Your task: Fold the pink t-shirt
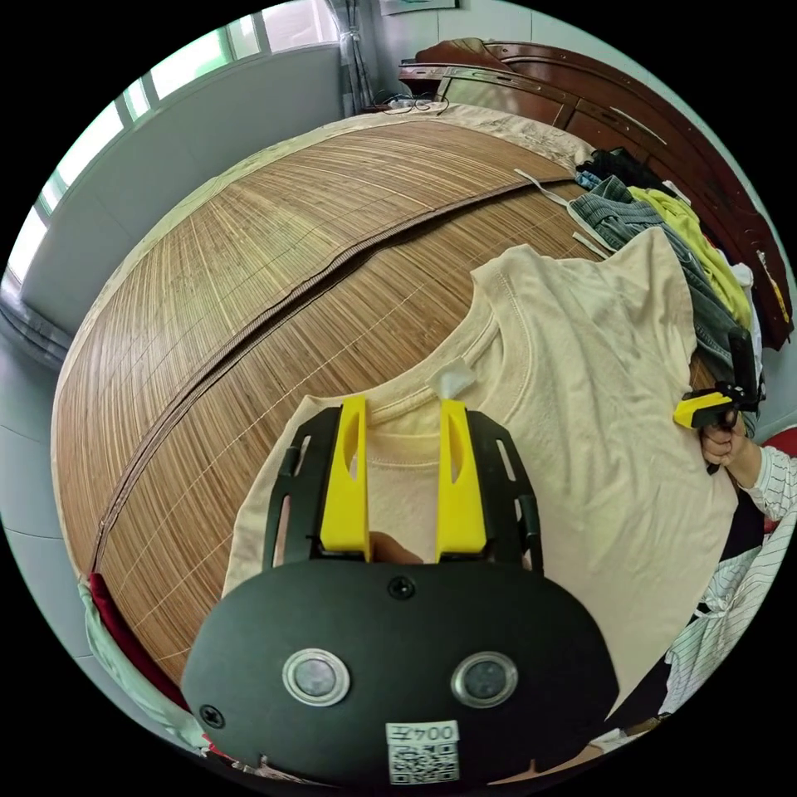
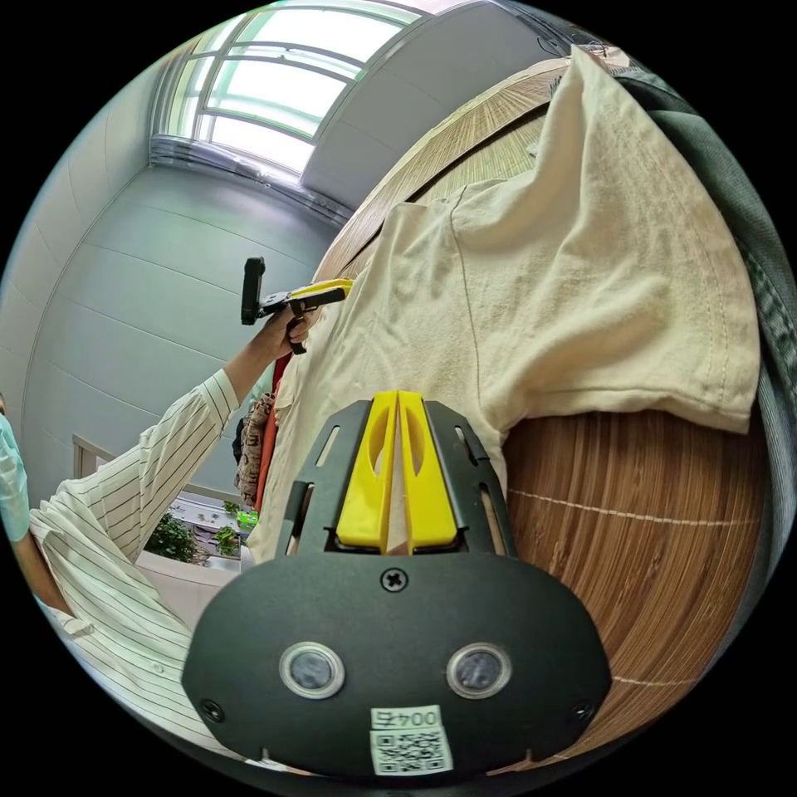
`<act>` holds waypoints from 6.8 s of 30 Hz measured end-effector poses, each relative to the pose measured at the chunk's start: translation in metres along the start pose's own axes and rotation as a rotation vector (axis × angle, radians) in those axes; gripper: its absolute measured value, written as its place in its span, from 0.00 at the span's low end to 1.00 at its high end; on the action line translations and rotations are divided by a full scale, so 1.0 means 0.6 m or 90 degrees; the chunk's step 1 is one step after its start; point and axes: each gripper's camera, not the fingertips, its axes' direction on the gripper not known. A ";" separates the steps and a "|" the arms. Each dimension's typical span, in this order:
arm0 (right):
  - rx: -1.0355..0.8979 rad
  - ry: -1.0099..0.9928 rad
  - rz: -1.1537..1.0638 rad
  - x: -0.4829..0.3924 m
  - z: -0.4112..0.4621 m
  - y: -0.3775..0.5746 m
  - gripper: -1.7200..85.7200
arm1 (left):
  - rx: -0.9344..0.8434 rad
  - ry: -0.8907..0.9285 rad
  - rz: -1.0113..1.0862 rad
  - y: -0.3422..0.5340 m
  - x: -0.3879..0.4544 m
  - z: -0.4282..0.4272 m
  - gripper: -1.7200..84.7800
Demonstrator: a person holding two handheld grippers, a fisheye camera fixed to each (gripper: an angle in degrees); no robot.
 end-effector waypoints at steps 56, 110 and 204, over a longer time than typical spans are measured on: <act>-0.001 0.019 0.004 -0.019 0.028 -0.050 0.01 | -0.001 -0.121 -0.293 0.307 -0.039 -0.105 0.02; -0.118 0.452 -0.229 -0.323 0.249 -0.497 0.01 | 0.676 0.608 -0.495 0.611 -0.062 -0.010 0.02; 0.077 0.278 -0.171 -0.212 -0.132 0.034 0.11 | 0.003 0.470 -0.440 0.057 0.130 0.128 0.04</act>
